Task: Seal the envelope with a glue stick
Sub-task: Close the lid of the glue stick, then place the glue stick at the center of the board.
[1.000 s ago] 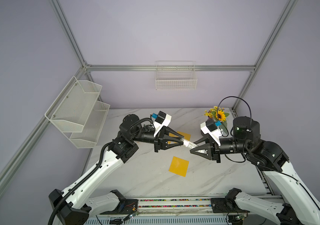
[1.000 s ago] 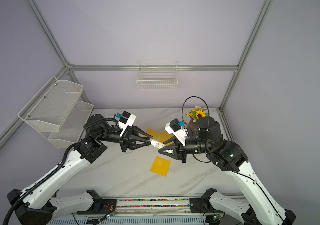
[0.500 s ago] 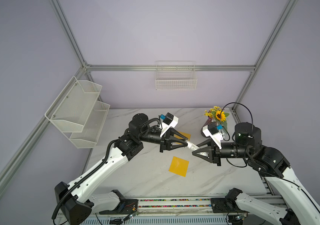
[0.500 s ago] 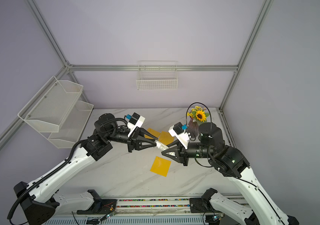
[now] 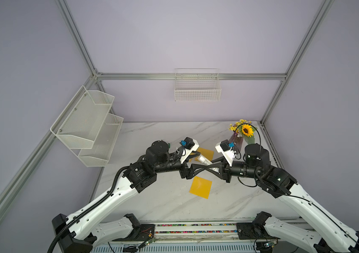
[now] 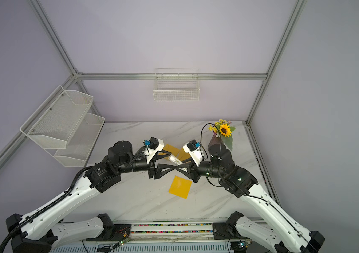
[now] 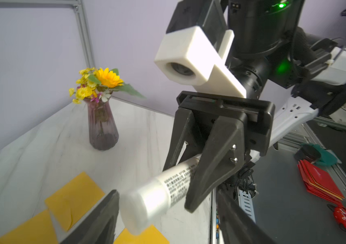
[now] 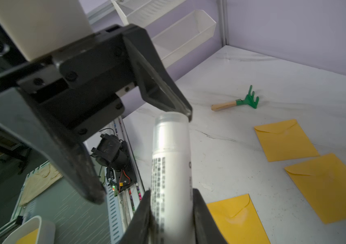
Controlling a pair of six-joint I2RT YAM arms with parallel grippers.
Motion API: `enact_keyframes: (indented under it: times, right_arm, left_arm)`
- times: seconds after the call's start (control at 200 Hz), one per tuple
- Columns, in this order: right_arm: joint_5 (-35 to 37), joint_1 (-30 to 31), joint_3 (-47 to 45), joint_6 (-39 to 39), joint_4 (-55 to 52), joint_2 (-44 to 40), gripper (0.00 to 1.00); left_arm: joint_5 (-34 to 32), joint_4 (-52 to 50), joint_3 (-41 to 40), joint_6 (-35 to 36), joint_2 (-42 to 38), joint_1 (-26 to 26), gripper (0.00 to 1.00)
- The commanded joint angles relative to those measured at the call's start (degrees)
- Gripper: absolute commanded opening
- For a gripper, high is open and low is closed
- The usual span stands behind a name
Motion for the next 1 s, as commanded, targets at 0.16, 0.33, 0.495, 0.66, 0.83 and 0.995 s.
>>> enact_keyframes:
  times: [0.16,0.33,0.495,0.66,0.83,0.995]
  right_arm:
    - [25.01,-0.56,-19.04,9.74,18.06,-0.61,0.00]
    - [35.41,-0.59,-29.96,15.33,26.73,3.31,0.00]
    - [45.23,-0.63,-38.24,23.06,38.11,8.90,0.10]
    - [47.63,-0.61,-42.11,21.32,47.93,15.17,0.10]
    - [50.26,-0.63,-41.72,20.12,49.68,20.21,0.16]
    - [50.93,-0.63,-40.66,20.07,48.58,20.48,0.29]
  left_arm:
    - [-17.11,-0.03,-6.00,0.10,-8.07,-0.49,0.78]
    - [-26.61,1.53,-11.12,-4.57,-9.88,-0.51,0.79]
    - [-37.08,2.94,-16.94,-12.34,-11.58,-0.49,0.79]
    - [-46.73,2.76,-22.94,-19.36,-13.51,-0.40,0.82]
    - [-54.24,1.68,-26.39,-21.07,-13.42,-0.12,0.86]
    - [-59.34,-0.85,-26.22,-20.78,-11.24,0.12,0.87]
